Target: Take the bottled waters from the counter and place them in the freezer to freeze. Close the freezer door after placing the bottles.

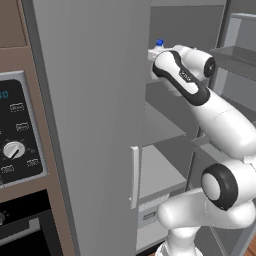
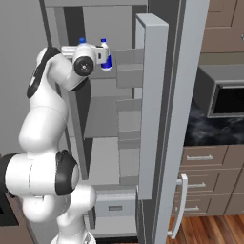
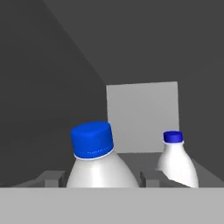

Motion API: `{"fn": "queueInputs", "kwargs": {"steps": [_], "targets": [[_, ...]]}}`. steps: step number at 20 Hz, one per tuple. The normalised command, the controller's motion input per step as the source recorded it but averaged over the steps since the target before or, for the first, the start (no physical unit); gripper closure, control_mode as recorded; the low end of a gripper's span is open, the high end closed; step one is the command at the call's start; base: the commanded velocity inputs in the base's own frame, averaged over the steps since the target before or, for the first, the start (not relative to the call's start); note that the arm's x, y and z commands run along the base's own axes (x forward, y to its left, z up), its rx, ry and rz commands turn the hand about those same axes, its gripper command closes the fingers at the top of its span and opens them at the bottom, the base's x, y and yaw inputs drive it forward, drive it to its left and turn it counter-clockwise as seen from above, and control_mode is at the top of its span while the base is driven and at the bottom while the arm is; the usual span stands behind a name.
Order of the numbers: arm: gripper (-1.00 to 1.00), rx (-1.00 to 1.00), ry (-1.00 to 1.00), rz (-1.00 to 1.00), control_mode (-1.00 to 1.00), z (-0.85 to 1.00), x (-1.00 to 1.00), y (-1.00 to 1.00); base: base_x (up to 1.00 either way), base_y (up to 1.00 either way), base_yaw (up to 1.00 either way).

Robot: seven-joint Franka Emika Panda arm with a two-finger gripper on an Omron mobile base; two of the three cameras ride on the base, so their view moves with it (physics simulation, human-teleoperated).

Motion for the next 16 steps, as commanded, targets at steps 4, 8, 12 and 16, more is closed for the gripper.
{"fn": "queueInputs", "kwargs": {"steps": [4,8,12,16], "targets": [[1.00,0.00,-0.16,0.00,-1.00,-0.04,0.04,0.00,0.00,0.00,0.00],[1.00,0.00,-0.04,0.00,-1.00,-0.07,0.18,0.00,0.00,0.00,0.00],[1.00,0.01,0.05,0.00,-1.00,-0.06,0.14,0.00,0.00,0.00,0.00],[1.00,0.00,0.00,0.00,-1.00,-0.05,0.03,0.00,0.00,0.00,0.00]]}}
